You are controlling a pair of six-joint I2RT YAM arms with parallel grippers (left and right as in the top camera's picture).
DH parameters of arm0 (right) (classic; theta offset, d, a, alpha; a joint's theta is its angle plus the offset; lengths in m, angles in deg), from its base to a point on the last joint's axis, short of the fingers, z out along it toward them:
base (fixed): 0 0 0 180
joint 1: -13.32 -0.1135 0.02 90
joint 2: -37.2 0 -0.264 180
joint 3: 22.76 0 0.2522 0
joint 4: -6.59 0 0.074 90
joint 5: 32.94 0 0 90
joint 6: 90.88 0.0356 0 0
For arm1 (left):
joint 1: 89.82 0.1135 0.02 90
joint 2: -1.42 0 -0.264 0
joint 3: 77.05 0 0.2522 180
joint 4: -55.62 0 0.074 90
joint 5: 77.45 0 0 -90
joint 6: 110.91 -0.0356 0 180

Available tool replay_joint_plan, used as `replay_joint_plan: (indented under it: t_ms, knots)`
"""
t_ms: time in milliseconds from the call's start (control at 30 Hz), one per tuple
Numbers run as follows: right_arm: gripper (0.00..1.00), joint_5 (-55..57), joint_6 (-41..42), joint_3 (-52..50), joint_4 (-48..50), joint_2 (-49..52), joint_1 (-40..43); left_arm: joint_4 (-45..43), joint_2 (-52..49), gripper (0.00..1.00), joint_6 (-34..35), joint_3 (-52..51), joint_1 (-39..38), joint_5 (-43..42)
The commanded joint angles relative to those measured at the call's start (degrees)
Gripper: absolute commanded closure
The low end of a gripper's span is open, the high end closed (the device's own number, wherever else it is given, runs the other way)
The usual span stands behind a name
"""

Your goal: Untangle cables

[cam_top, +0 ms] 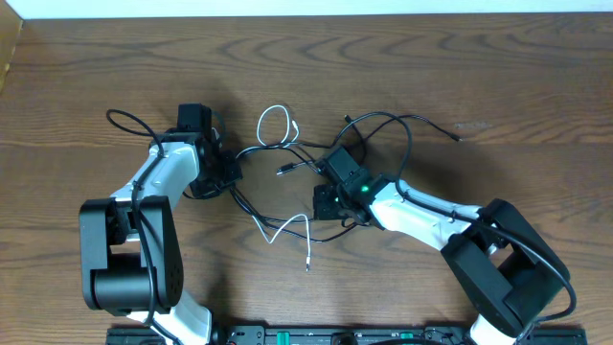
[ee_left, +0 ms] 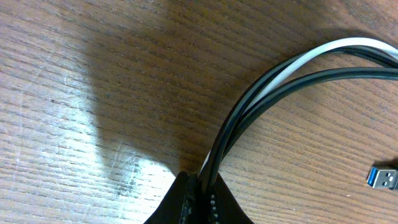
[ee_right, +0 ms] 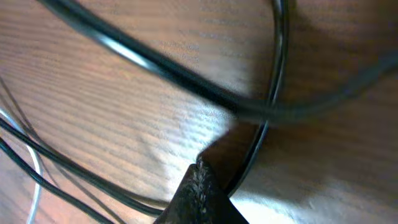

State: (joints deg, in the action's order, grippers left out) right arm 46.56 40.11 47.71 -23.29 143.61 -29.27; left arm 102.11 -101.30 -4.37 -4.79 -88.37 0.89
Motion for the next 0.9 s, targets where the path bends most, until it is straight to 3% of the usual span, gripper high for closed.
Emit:
replay_joint_plan:
  t_ms: [0,267,400,467,567,633,867]
  knots:
    - [0.99,2.7,0.0,-3.0,-4.4,-1.2,0.3,0.1,-0.7,0.91,0.1,-0.3,0.1,1.0]
    - [0.99,11.6,-2.9,-2.9,-14.1,-9.0,1.0,0.1,-0.7,0.88,0.1,-0.3,0.1,1.0]
    - [0.97,11.9,-3.0,-2.9,-13.9,-13.8,2.5,0.1,-0.7,0.87,0.1,-0.3,0.1,1.0]
    - [0.91,12.5,-3.0,-2.9,-10.0,-15.4,3.3,0.1,-0.7,0.76,0.1,-0.3,0.1,1.0]
    - [0.91,15.0,-3.8,-2.9,-3.3,-15.7,4.0,0.1,-0.7,0.55,0.1,-0.3,0.1,1.0]
    - [0.90,17.5,-3.8,-2.9,0.1,-15.1,4.4,0.2,-0.7,0.46,0.1,-0.3,0.1,1.0]
    - [0.81,20.4,-3.3,-2.9,6.1,-7.7,4.6,0.0,-0.7,0.43,0.0,-0.3,0.1,-5.7]
